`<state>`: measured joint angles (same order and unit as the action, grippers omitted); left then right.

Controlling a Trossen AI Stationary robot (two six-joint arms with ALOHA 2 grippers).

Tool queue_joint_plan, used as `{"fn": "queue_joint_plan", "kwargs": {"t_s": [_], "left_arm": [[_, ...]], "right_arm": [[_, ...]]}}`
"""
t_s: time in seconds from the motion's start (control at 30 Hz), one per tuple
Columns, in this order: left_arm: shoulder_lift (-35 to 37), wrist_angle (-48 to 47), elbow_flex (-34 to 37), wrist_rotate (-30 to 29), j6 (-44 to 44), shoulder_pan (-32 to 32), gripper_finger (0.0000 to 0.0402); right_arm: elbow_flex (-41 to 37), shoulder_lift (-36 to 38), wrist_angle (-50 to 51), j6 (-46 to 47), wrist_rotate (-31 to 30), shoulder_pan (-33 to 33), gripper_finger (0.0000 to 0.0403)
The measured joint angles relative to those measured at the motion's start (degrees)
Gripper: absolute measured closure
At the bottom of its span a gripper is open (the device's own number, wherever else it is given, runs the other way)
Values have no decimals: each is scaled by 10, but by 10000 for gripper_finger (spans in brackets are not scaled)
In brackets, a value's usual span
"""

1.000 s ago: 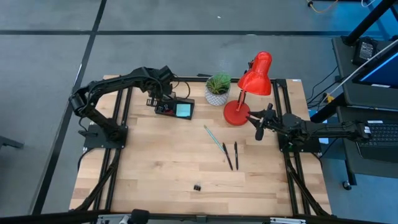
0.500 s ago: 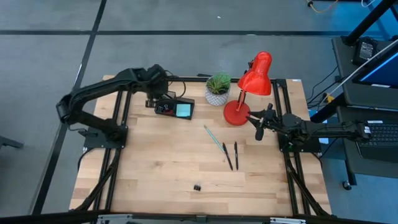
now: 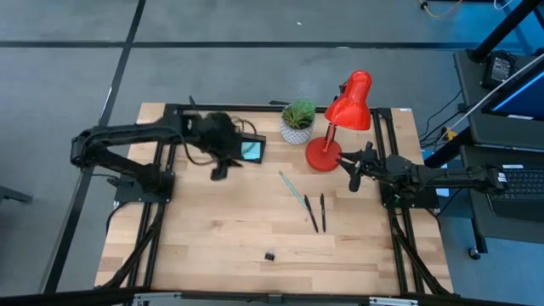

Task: Pick and place office supplies into organizer
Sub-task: Put the black binder clip into the black desk organizer

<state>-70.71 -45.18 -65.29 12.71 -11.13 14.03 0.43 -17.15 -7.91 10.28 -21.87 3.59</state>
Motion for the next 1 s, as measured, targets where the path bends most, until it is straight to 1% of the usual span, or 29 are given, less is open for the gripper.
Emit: {"fn": "queue_joint_plan", "kwargs": {"t_s": [0.13,0.37,0.43,0.57,0.73,1.0], "left_arm": [[-28,114,29,5,23,-61,266],[-109,209,58,24,97,-147,255],[-141,232,59,24,104,-172,253],[-205,316,59,24,99,-220,251],[-274,394,59,24,108,-261,251],[-358,476,59,24,192,-293,249]], "right_arm": [[0,0,0,2,0,0,276],[0,0,17,31,0,0,276],[0,0,30,35,0,0,276],[0,-1,37,51,0,0,276],[0,-1,36,62,0,0,276],[0,-1,35,62,0,0,276]]}}
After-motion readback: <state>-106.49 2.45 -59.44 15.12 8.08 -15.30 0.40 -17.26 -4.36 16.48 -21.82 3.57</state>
